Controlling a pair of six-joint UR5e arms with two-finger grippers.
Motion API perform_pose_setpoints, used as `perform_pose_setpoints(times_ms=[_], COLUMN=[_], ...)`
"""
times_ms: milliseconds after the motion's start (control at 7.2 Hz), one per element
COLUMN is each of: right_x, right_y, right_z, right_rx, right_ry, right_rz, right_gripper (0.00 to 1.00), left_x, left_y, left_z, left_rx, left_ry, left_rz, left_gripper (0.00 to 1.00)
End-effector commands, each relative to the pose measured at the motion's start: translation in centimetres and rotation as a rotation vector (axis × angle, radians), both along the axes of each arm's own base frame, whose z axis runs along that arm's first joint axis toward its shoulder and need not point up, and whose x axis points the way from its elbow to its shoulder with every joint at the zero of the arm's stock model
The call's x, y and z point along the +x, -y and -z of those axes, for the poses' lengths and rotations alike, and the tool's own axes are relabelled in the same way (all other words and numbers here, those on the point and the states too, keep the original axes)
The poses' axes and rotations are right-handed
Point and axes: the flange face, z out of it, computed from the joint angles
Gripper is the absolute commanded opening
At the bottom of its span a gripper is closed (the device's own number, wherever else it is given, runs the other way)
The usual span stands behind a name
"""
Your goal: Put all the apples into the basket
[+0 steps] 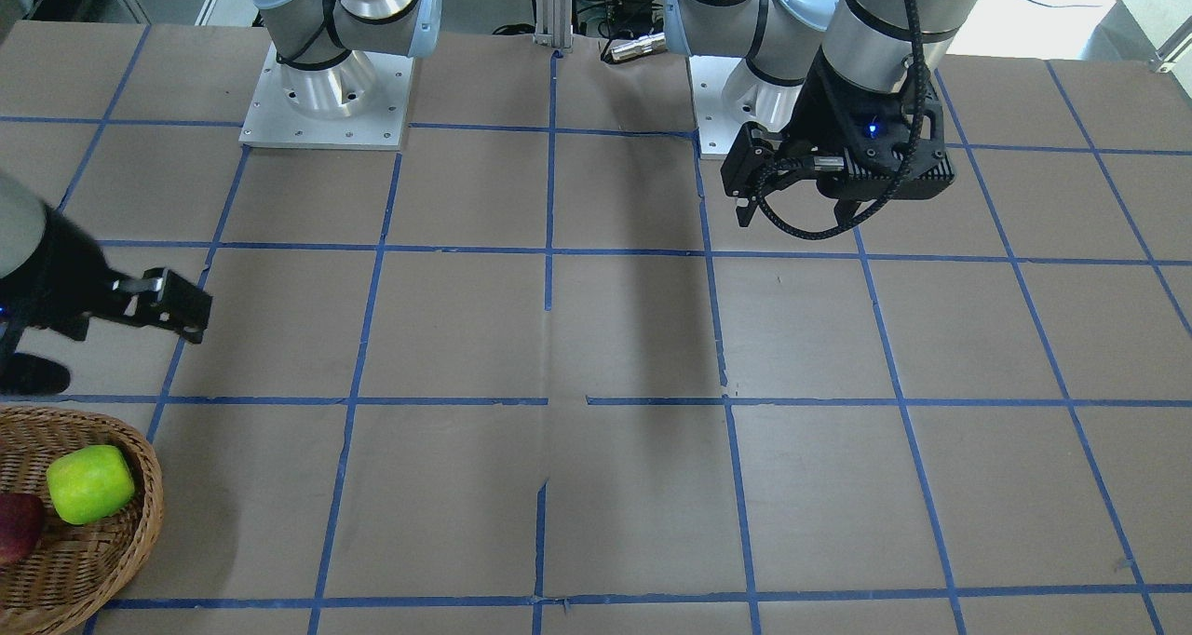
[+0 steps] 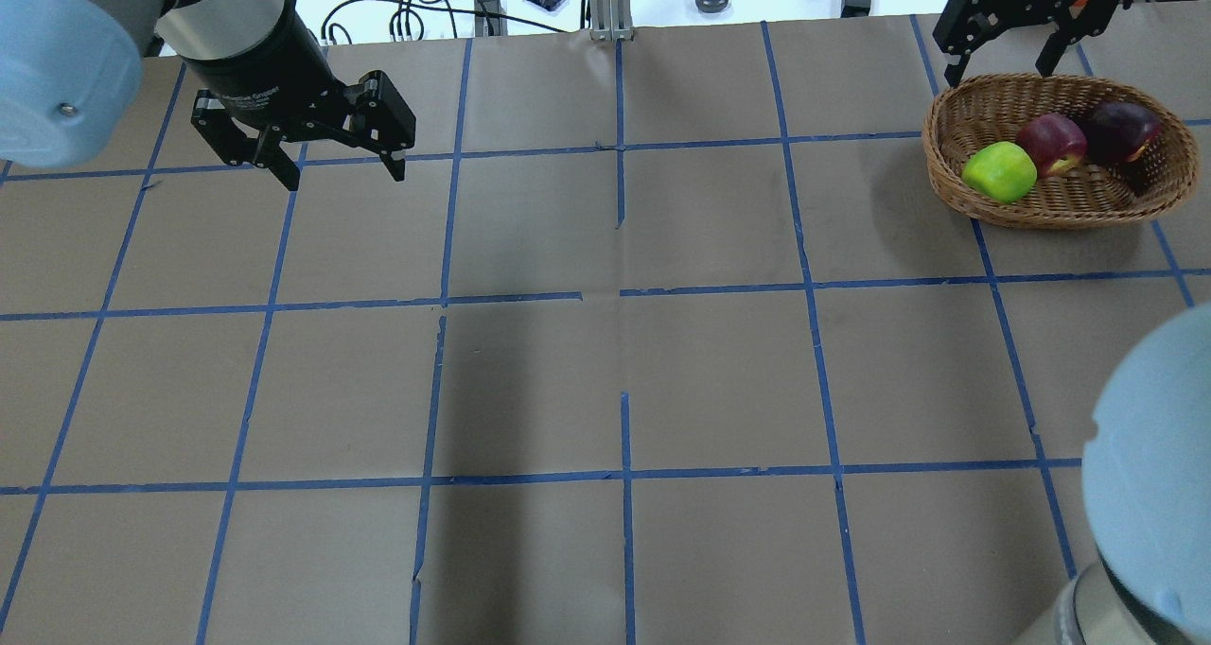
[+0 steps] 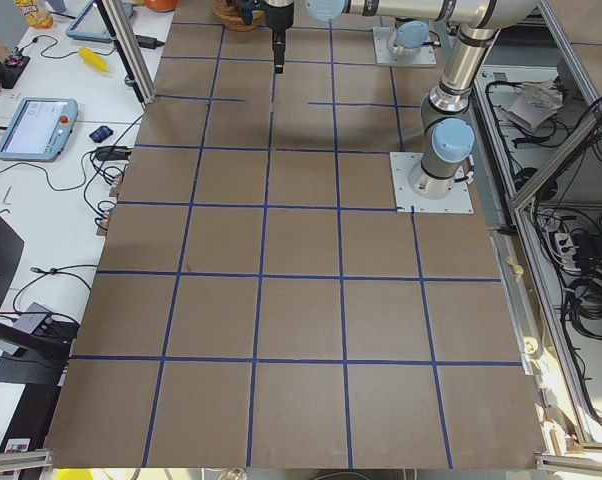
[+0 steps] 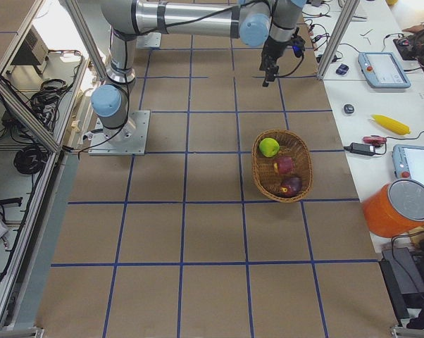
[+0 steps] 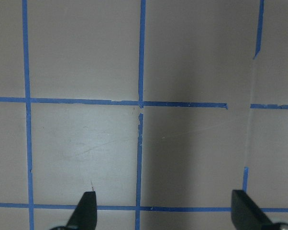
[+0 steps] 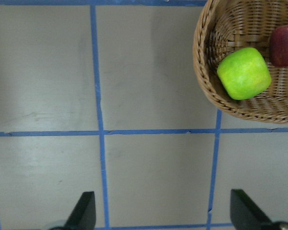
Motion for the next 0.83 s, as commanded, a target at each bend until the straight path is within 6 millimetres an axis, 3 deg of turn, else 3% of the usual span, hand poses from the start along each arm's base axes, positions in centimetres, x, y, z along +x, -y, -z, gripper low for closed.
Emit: perform_pose_setpoints(times_ms=[0,278,694], right_x=[7.5,7.7,7.6], right_y=[-7.6,-8.3,-8.3], right_z=[-1.8,-2.4,-1.2], right_rx=[-0.009,-0.054,-0.027], right_ry=[0.002,0.012,0.065], right_rz=[0.018,0.013,0.031], right_gripper=[1.00,1.00,1.00], left_x=[0.0,0.0,0.0], left_y=[0.0,0.0,0.0], left_z=[-0.1,-0.1,0.0], left_rx=[-0.002,-0.002,-0.003], left_ry=[-0.001,-0.001,-0.001], left_rz=[0.001,0.001,0.001], left_gripper=[1.00,1.00,1.00])
